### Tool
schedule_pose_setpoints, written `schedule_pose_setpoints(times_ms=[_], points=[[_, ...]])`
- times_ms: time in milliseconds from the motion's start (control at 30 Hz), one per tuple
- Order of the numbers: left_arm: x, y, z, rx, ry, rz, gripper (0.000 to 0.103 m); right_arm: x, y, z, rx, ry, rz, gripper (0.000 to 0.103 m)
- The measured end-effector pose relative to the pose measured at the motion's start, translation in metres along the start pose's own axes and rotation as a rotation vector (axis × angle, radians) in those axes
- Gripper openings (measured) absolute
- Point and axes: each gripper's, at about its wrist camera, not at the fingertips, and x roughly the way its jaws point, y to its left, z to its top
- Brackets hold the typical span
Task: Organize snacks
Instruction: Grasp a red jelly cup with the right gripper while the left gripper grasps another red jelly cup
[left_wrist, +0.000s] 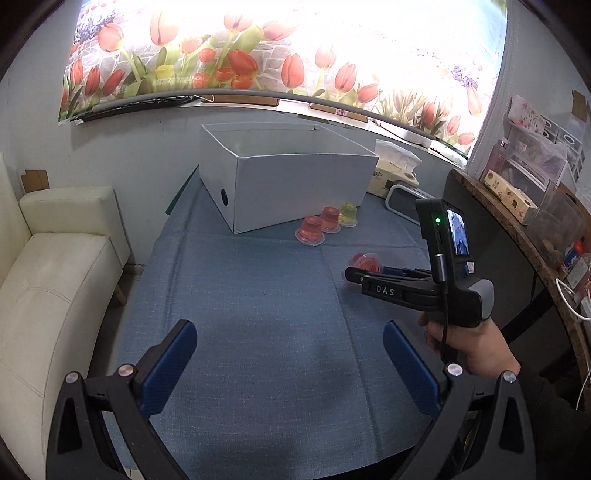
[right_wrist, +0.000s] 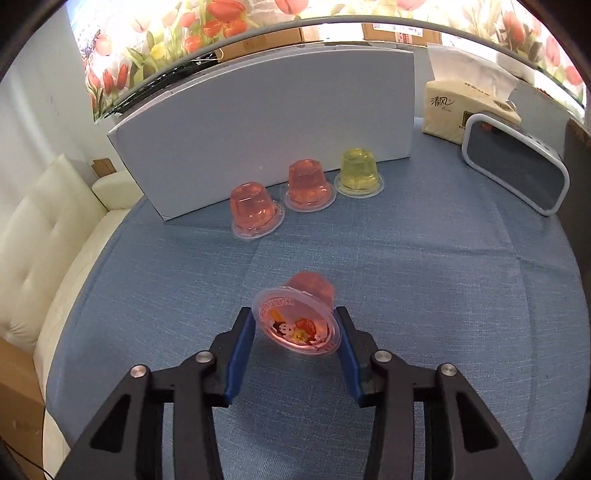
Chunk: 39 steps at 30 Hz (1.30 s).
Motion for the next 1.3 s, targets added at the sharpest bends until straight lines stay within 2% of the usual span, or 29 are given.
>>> schedule_pose_setpoints(times_ms=[200, 467, 533, 600, 667, 900, 933, 967, 1000, 1067, 1133, 1233, 1267, 1300], points=[[0.017, 0.001, 0.008, 0.003, 0.026, -0.021, 0.103, -0.014, -0.004, -0.006, 0.016, -0.024, 0.009, 0.047], [0.085, -0.016, 0.051, -0.005, 0.045, -0.014, 0.103, -0.062, -0.023, -0.028, 0.030, -0.065, 0.006, 0.047], [0.103, -0.023, 0.062, -0.013, 0.042, -0.045, 0.103, -0.075, -0.028, -0.036, 0.045, -0.078, 0.003, 0.047], [0.124, -0.035, 0.073, 0.027, 0.047, 0.008, 0.103, -0.089, -0.033, -0.044, 0.060, -0.094, 0.010, 0.047], [0.150, -0.045, 0.084, 0.061, 0.058, 0.016, 0.103, -0.099, -0.039, -0.050, 0.078, -0.103, 0.011, 0.047], [0.217, -0.047, 0.100, 0.059, 0.133, 0.067, 0.102, -0.135, -0.051, -0.069, 0.104, -0.149, -0.005, 0.047], [0.222, -0.046, 0.099, 0.059, 0.139, 0.078, 0.100, -0.138, -0.053, -0.071, 0.112, -0.153, -0.001, 0.047], [0.227, -0.045, 0.098, 0.065, 0.149, 0.087, 0.092, -0.142, -0.056, -0.073, 0.123, -0.157, 0.006, 0.047], [0.233, -0.045, 0.097, 0.069, 0.159, 0.101, 0.075, -0.143, -0.058, -0.073, 0.129, -0.162, 0.011, 0.047], [0.242, -0.044, 0.095, 0.076, 0.196, 0.129, 0.058, -0.147, -0.062, -0.073, 0.137, -0.168, 0.010, 0.047], [0.242, -0.047, 0.095, 0.097, 0.178, 0.130, 0.052, -0.149, -0.064, -0.074, 0.147, -0.176, 0.019, 0.047], [0.241, -0.047, 0.095, 0.090, 0.169, 0.113, 0.048, -0.150, -0.065, -0.074, 0.148, -0.181, 0.029, 0.047], [0.239, -0.048, 0.095, 0.094, 0.158, 0.109, 0.042, -0.149, -0.065, -0.074, 0.145, -0.180, 0.031, 0.047], [0.238, -0.048, 0.094, 0.104, 0.157, 0.112, 0.042, -0.149, -0.065, -0.074, 0.145, -0.181, 0.033, 0.047]])
